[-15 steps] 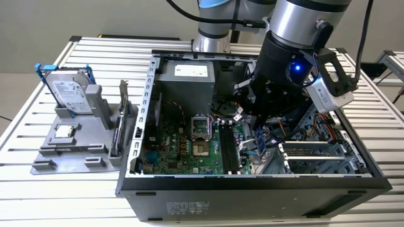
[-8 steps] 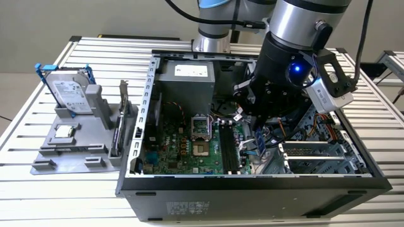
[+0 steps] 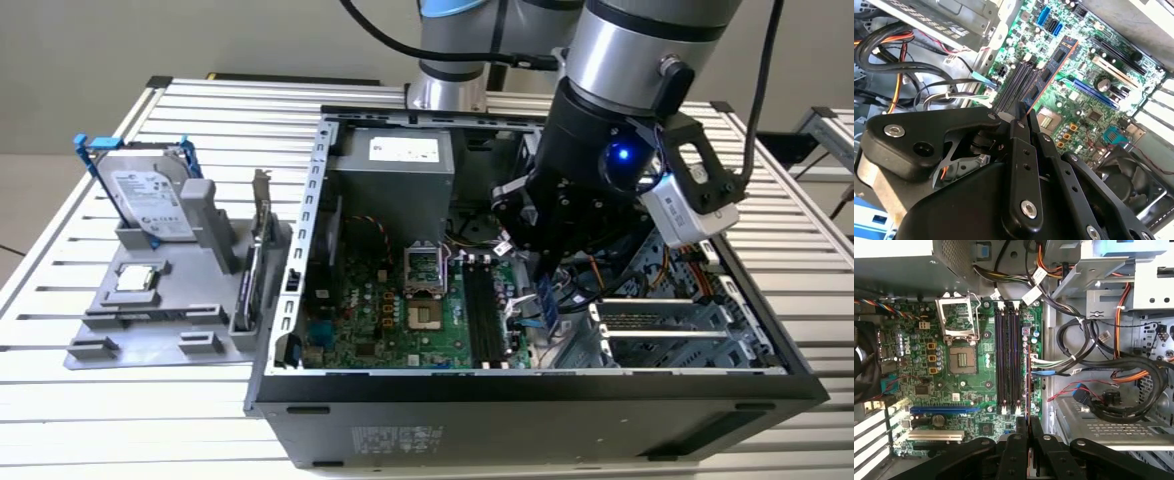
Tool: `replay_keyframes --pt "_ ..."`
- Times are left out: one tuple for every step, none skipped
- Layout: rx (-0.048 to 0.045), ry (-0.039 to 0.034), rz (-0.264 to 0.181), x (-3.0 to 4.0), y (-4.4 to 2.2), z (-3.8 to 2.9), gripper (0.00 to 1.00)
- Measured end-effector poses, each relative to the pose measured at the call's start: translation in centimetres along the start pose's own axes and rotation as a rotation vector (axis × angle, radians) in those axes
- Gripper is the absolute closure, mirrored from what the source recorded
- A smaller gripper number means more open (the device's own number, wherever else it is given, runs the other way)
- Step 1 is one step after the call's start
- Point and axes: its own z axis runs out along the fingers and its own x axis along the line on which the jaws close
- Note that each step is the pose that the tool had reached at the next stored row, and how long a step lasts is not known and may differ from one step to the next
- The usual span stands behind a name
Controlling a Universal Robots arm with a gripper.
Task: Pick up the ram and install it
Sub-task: 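Insert the ram into the slot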
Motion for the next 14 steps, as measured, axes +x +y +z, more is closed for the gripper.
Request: replay_keyframes --pt "0.0002 0.0 0.0 0.0 0.0 0.0 1.0" --pt "0.0001 0.0 0.0 0.0 0.0 0.0 1.0" --pt "0.0001 -0.0001 0.0 0.0 0.0 0.0 1.0" --pt "0.0 -0.0002 0.0 0.0 0.0 0.01 1.0" --pt "-0.0002 -0.0002 0.0 0.0 0.0 0.02 1.0" --pt "0.0 -0.0002 0.0 0.0 0.0 0.03 1.0" --pt "-0.0007 -0.0003 0.0 0.0 0.01 0.11 1.0" --pt "-0.0006 -0.0003 0.0 0.0 0.04 0.23 1.0" --pt "-0.0002 -0.0002 0.0 -0.01 0.07 0.33 1.0" --pt "-0.0002 -0.0002 0.0 -0.01 0.08 0.4 1.0" --pt "-0.0003 -0.0002 0.0 -0.01 0.08 0.46 1.0" --pt "-0.0001 -0.0002 0.0 -0.01 0.09 0.52 1.0" --pt "-0.0002 -0.0002 0.0 -0.01 0.1 0.58 1.0" --pt "-0.0001 -0.0002 0.0 -0.01 0.11 0.64 1.0"
